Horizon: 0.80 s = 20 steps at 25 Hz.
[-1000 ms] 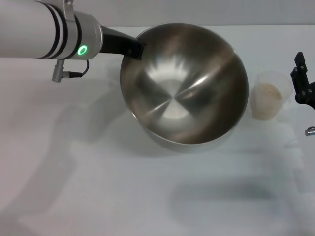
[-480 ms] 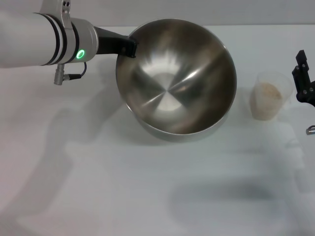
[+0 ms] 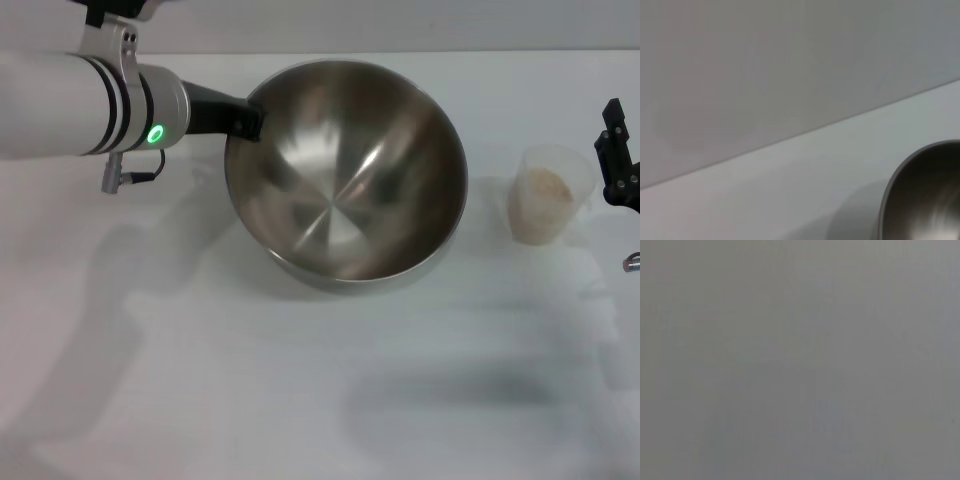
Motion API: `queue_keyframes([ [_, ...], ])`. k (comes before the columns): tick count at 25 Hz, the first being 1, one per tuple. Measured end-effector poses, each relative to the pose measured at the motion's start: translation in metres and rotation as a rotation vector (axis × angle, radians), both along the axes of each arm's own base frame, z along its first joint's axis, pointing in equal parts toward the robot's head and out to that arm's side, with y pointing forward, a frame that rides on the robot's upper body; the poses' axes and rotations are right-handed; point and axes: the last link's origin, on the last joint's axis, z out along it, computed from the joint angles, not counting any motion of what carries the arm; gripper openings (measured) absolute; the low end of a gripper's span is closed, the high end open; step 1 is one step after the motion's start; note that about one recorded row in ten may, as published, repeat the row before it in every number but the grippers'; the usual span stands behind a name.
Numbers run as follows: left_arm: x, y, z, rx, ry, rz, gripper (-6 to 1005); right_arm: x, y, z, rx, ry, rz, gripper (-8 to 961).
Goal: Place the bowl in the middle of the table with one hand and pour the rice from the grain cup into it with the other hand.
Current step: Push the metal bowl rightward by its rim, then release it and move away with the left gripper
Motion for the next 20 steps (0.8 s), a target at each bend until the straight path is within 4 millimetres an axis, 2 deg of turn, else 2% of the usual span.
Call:
queue_keyframes([
  [13, -0.006, -0.004, -0.010, -0.006, 0.015, -0.017, 42, -0.002, -0.002, -0.001, -0.004, 0.000, 0.016, 539],
  [20, -0.008, -0.005, -0.010, 0.048, -0.008, -0.057, 220, -0.003, -0.003, -0.001, 0.000, 0.000, 0.022, 538],
])
